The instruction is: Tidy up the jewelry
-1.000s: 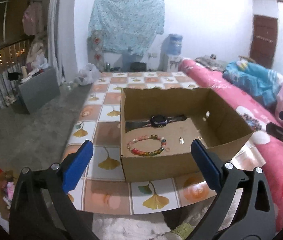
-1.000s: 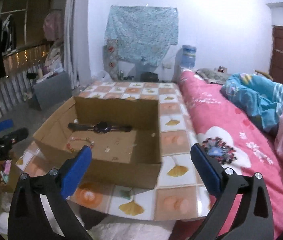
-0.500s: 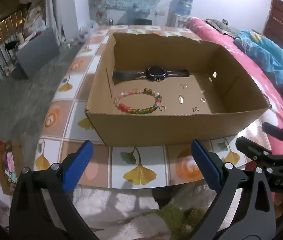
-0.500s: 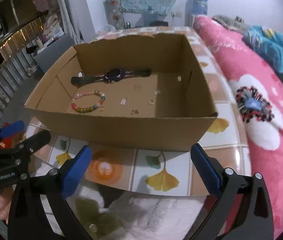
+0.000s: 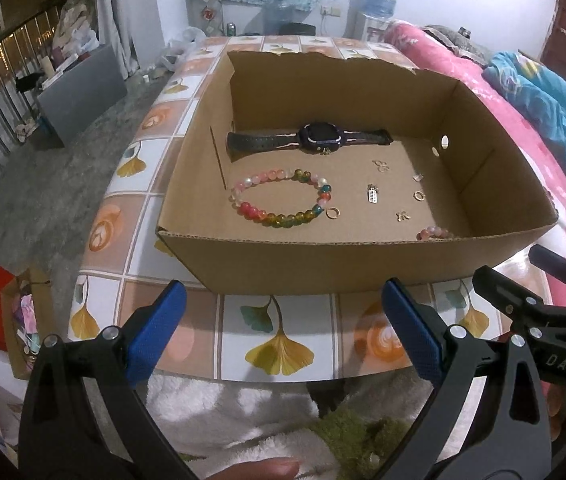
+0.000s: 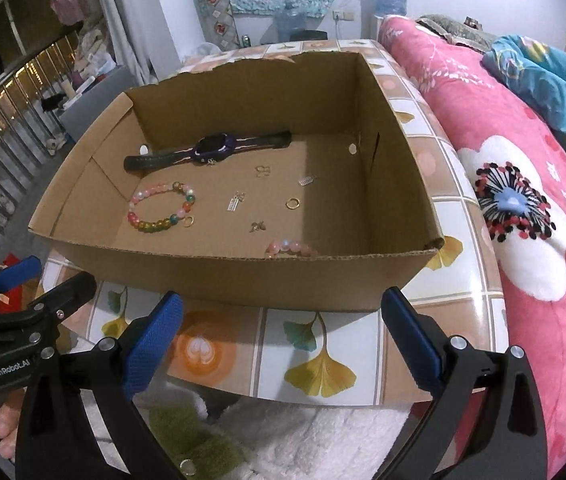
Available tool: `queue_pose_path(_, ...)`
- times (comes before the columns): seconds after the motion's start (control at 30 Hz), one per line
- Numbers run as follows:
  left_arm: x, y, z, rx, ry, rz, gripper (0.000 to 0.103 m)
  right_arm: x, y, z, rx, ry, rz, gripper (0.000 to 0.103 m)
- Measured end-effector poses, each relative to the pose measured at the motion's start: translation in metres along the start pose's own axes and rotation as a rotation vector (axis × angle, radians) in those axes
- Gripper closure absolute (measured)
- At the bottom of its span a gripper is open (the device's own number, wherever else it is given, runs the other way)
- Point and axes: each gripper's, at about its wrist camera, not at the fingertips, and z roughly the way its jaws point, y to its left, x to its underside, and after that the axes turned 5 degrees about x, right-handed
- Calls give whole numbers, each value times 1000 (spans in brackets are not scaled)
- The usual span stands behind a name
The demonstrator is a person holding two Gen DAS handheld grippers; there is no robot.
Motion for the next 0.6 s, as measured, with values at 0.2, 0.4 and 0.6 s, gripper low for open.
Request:
queue_pose_path(0.2, -1, 1, 1, -8, 0, 0, 8, -4, 3, 3, 5, 1, -14, 7)
queue_pose_path(0.4, -3, 2, 1, -15, -9, 6, 8, -4, 3, 3, 8, 5, -12, 7)
queue_pose_path(0.6, -3, 1, 1, -15, -10, 6, 8, -4, 3, 3, 8, 7, -12, 7)
